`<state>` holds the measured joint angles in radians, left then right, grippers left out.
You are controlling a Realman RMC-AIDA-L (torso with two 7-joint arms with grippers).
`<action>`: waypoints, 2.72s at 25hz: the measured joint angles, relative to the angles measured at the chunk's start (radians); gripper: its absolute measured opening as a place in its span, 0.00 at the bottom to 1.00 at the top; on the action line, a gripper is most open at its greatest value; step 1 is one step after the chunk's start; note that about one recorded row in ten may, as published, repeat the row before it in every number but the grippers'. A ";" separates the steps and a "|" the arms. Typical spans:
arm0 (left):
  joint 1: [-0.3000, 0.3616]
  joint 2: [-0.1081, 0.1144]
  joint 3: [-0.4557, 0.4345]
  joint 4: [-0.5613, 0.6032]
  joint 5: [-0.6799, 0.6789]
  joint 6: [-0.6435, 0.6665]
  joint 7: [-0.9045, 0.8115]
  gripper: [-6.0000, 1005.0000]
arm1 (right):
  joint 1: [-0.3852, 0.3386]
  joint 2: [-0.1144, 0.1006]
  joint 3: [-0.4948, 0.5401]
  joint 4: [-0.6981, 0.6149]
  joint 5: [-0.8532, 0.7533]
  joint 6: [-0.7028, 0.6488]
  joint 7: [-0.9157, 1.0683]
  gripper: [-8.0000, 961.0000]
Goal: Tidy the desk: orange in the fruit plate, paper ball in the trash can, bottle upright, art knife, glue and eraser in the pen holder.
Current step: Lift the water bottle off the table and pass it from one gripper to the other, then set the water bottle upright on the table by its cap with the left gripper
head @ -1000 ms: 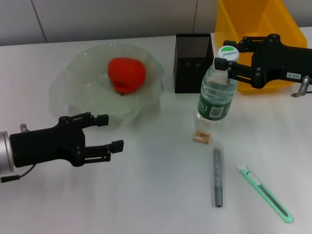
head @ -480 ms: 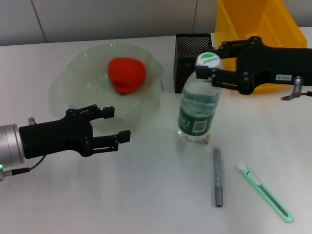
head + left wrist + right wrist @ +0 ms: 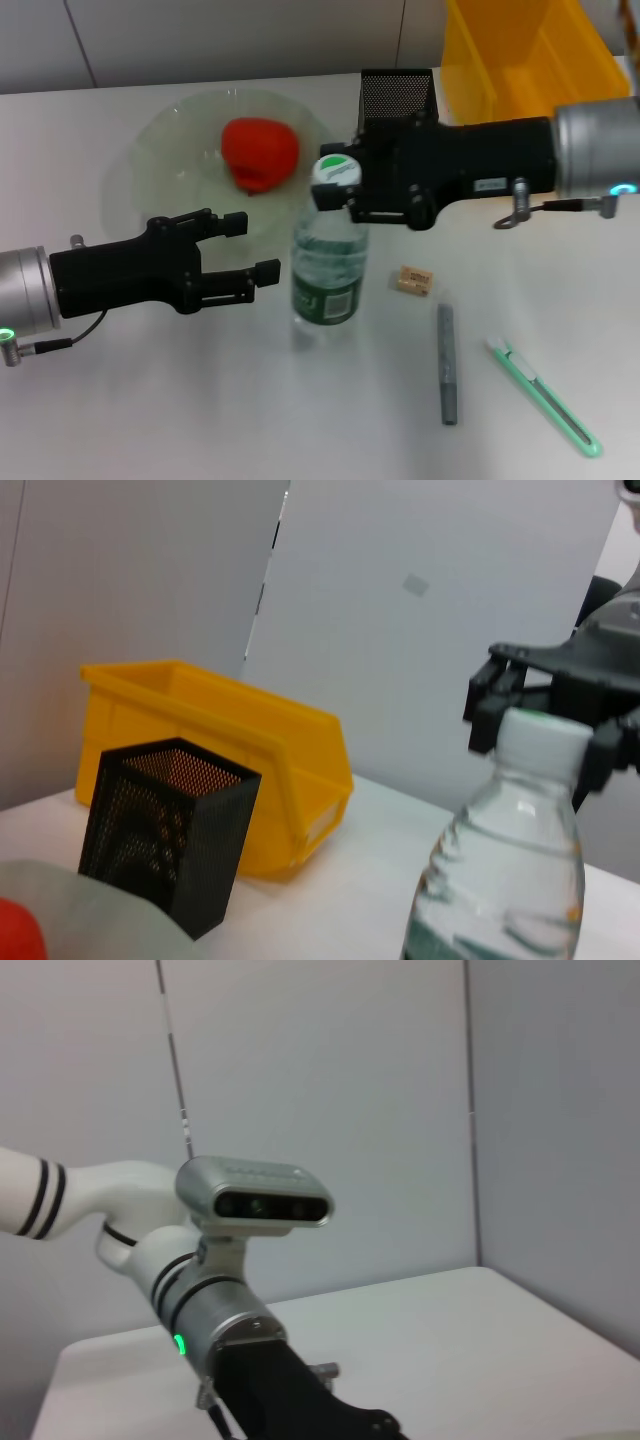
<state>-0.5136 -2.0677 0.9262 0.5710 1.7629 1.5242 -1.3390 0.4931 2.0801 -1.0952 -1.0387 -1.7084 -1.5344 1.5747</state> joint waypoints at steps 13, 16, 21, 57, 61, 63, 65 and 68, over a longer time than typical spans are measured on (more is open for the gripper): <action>0.001 0.002 0.008 -0.001 -0.032 0.054 0.003 0.85 | 0.089 0.003 -0.039 0.081 0.000 0.030 -0.040 0.44; 0.000 0.003 0.004 -0.002 -0.032 0.082 -0.005 0.85 | 0.098 0.003 -0.051 0.091 0.000 0.030 -0.047 0.44; -0.021 -0.001 0.004 -0.025 -0.033 0.070 0.007 0.85 | 0.125 0.003 -0.061 0.131 0.000 0.030 -0.060 0.44; -0.023 0.000 -0.003 -0.051 -0.059 -0.021 0.019 0.82 | 0.131 0.005 -0.066 0.154 0.038 0.046 -0.094 0.44; -0.023 0.002 -0.001 -0.048 -0.059 -0.023 0.016 0.82 | 0.131 0.005 -0.068 0.155 0.040 0.054 -0.094 0.44; -0.024 0.002 -0.001 -0.048 -0.059 -0.022 0.015 0.82 | 0.130 0.005 -0.069 0.155 0.046 0.054 -0.094 0.45; -0.024 0.002 -0.001 -0.048 -0.059 -0.022 0.015 0.82 | 0.128 0.005 -0.070 0.155 0.054 0.054 -0.094 0.46; -0.023 0.002 -0.001 -0.044 -0.059 -0.024 0.009 0.82 | 0.123 0.004 -0.069 0.155 0.076 0.050 -0.094 0.48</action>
<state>-0.5368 -2.0655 0.9247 0.5270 1.7040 1.5002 -1.3300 0.6159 2.0842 -1.1644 -0.8833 -1.6328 -1.4848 1.4802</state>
